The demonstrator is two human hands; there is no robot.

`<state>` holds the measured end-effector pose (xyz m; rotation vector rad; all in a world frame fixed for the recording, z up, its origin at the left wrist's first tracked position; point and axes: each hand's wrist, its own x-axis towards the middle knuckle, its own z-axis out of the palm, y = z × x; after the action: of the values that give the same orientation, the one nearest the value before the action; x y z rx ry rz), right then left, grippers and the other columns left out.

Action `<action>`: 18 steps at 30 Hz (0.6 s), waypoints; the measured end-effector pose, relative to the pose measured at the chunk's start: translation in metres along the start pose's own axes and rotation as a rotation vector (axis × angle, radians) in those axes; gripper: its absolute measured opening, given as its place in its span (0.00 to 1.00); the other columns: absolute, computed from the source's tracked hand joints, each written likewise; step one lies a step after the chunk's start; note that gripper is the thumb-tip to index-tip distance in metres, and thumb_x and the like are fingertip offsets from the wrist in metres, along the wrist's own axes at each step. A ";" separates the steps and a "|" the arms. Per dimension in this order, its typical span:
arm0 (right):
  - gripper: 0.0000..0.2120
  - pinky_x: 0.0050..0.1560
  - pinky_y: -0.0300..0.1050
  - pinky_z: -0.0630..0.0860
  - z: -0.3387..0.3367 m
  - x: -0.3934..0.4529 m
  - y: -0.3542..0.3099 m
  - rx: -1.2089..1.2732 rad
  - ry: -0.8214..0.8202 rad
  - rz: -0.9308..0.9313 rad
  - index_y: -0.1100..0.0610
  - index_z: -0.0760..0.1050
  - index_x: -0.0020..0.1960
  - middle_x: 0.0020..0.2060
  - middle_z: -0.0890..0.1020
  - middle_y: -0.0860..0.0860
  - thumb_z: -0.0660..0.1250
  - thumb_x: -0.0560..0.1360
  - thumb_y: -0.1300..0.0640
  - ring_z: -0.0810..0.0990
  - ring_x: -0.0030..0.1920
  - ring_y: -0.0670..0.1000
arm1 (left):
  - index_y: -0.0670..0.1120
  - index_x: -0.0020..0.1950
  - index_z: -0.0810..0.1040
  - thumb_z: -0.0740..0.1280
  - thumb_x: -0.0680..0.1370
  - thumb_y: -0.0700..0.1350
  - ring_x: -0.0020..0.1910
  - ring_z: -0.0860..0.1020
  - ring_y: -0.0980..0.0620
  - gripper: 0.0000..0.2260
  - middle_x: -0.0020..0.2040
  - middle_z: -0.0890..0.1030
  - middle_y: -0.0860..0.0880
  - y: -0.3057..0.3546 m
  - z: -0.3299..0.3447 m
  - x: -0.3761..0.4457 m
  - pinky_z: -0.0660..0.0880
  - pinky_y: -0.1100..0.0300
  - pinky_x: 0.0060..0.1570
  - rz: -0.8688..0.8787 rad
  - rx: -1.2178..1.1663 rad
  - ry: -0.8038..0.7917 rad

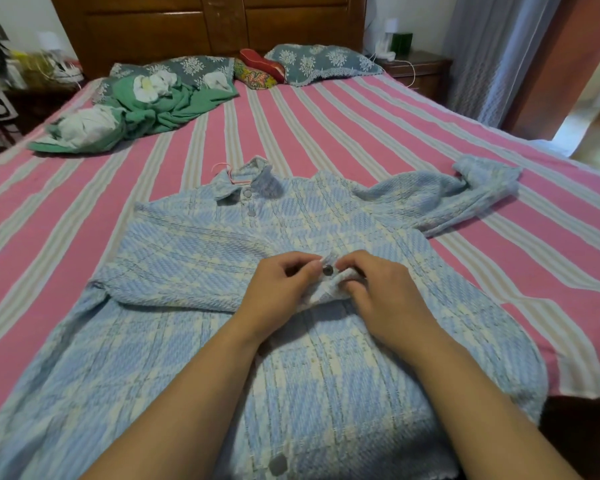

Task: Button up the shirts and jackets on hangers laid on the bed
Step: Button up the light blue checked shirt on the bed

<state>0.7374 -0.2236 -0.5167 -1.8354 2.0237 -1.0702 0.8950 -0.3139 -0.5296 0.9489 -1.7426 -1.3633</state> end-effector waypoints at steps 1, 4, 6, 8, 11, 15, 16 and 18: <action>0.10 0.45 0.30 0.72 0.002 0.001 0.002 0.014 0.001 -0.004 0.49 0.80 0.55 0.45 0.82 0.43 0.69 0.78 0.62 0.79 0.45 0.42 | 0.48 0.51 0.86 0.69 0.81 0.45 0.34 0.78 0.56 0.05 0.37 0.83 0.53 -0.001 -0.002 0.000 0.74 0.64 0.35 -0.024 -0.022 -0.006; 0.08 0.44 0.36 0.74 0.004 0.003 0.007 -0.001 0.032 -0.046 0.51 0.80 0.49 0.43 0.80 0.42 0.71 0.76 0.63 0.78 0.44 0.42 | 0.48 0.51 0.86 0.70 0.81 0.45 0.38 0.81 0.58 0.05 0.38 0.85 0.56 -0.002 -0.003 0.000 0.76 0.64 0.41 -0.030 0.022 -0.037; 0.06 0.42 0.37 0.73 0.004 0.003 0.007 -0.024 0.051 -0.062 0.52 0.79 0.46 0.42 0.77 0.43 0.71 0.75 0.63 0.76 0.43 0.43 | 0.48 0.52 0.86 0.70 0.80 0.44 0.46 0.84 0.53 0.05 0.44 0.87 0.53 -0.003 -0.004 0.002 0.79 0.58 0.49 -0.030 0.017 -0.032; 0.06 0.40 0.35 0.70 0.005 0.003 0.008 -0.041 0.072 -0.067 0.53 0.77 0.44 0.40 0.76 0.43 0.72 0.74 0.63 0.75 0.41 0.43 | 0.47 0.52 0.87 0.71 0.80 0.43 0.49 0.85 0.52 0.05 0.46 0.87 0.51 -0.003 -0.006 0.001 0.80 0.56 0.54 -0.027 0.007 -0.053; 0.08 0.37 0.36 0.68 0.006 0.002 0.008 -0.051 0.102 -0.037 0.53 0.74 0.42 0.39 0.74 0.44 0.72 0.75 0.61 0.74 0.39 0.44 | 0.47 0.54 0.87 0.70 0.80 0.43 0.51 0.85 0.52 0.06 0.48 0.87 0.51 -0.002 -0.006 -0.001 0.80 0.55 0.56 -0.010 0.021 -0.108; 0.09 0.35 0.36 0.66 0.008 0.002 0.009 -0.067 0.106 -0.015 0.53 0.73 0.41 0.38 0.74 0.43 0.72 0.75 0.60 0.73 0.39 0.43 | 0.46 0.55 0.87 0.71 0.79 0.42 0.51 0.85 0.53 0.07 0.49 0.87 0.52 -0.001 -0.006 -0.002 0.80 0.57 0.54 0.022 0.031 -0.127; 0.09 0.35 0.36 0.66 0.008 0.002 0.009 -0.068 0.105 -0.019 0.53 0.73 0.41 0.38 0.74 0.43 0.72 0.75 0.59 0.73 0.39 0.43 | 0.46 0.56 0.87 0.72 0.79 0.42 0.51 0.85 0.52 0.07 0.49 0.87 0.51 -0.001 -0.005 -0.002 0.80 0.56 0.54 0.026 0.018 -0.134; 0.09 0.35 0.36 0.66 0.008 0.001 0.009 -0.055 0.101 -0.019 0.52 0.73 0.40 0.38 0.74 0.42 0.72 0.75 0.58 0.73 0.39 0.43 | 0.46 0.55 0.86 0.75 0.77 0.43 0.50 0.84 0.53 0.08 0.48 0.87 0.52 0.000 -0.003 -0.005 0.81 0.58 0.54 0.029 0.011 -0.156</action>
<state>0.7350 -0.2279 -0.5277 -1.8658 2.1165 -1.1451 0.9000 -0.3112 -0.5293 0.8387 -1.8736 -1.4434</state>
